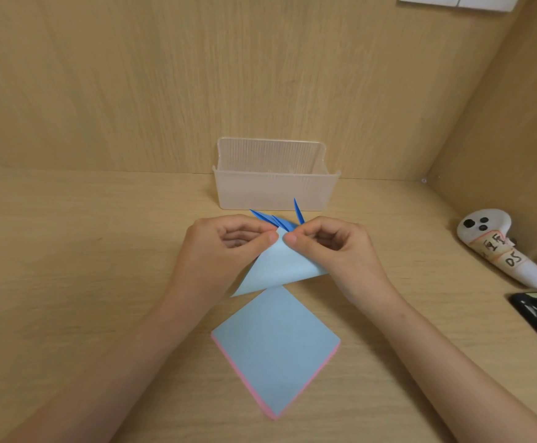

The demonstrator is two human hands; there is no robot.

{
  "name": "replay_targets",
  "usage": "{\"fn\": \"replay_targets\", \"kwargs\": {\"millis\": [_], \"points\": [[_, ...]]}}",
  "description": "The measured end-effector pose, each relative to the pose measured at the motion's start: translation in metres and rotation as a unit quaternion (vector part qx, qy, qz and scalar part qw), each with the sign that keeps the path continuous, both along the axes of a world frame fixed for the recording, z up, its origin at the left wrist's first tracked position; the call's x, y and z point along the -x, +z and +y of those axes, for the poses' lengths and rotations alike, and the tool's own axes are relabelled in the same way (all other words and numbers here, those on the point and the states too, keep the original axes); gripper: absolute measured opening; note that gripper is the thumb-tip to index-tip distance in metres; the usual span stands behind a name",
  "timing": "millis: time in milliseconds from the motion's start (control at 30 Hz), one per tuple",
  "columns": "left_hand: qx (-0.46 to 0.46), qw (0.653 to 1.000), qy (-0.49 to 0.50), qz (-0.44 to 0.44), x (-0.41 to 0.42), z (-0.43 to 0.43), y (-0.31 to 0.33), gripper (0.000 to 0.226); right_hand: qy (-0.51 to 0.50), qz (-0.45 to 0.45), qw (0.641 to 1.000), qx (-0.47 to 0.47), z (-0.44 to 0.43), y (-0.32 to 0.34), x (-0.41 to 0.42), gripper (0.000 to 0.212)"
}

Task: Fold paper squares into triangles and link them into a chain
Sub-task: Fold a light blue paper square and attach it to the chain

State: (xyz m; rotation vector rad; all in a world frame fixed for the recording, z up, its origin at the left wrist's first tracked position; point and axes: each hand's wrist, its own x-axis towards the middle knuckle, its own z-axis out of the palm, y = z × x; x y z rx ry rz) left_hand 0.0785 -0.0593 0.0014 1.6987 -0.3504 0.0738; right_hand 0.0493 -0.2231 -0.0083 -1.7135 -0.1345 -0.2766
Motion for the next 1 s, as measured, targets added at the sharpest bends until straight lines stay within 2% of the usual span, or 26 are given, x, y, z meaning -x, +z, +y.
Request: {"fn": "replay_targets", "kwargs": {"millis": [267,333,467,500,567,633,800,1000], "points": [[0.008,1.000,0.004,0.015,0.001,-0.001,0.000,0.015,-0.003,-0.009,1.000,0.020,0.001,0.000,0.000,0.013],[0.020,0.999,0.021,0.016,0.002,-0.002,0.000,0.014,-0.011,0.004,1.000,-0.010,0.000,0.001,0.000,0.009],[0.078,0.994,0.078,0.016,0.002,-0.002,0.002,0.012,-0.002,0.065,0.994,-0.088,-0.004,0.004,-0.001,0.041],[0.089,0.992,0.091,0.016,0.002,-0.001,0.002,0.010,0.014,0.081,0.992,-0.100,-0.004,0.003,-0.001,0.041],[0.103,0.989,0.107,0.018,0.003,0.000,0.004,0.008,0.055,0.106,0.985,-0.121,0.002,0.000,-0.001,0.022],[0.114,0.987,0.112,0.024,0.005,0.000,0.004,0.007,0.090,0.117,0.980,-0.133,0.009,-0.004,0.001,0.013],[0.144,0.980,0.120,0.061,0.005,-0.002,0.003,0.007,0.070,0.122,0.975,-0.170,0.015,-0.007,0.000,0.019],[0.195,0.966,0.124,0.115,0.007,-0.005,0.001,0.006,0.040,0.128,0.975,-0.174,0.013,-0.004,0.002,0.013]]}}
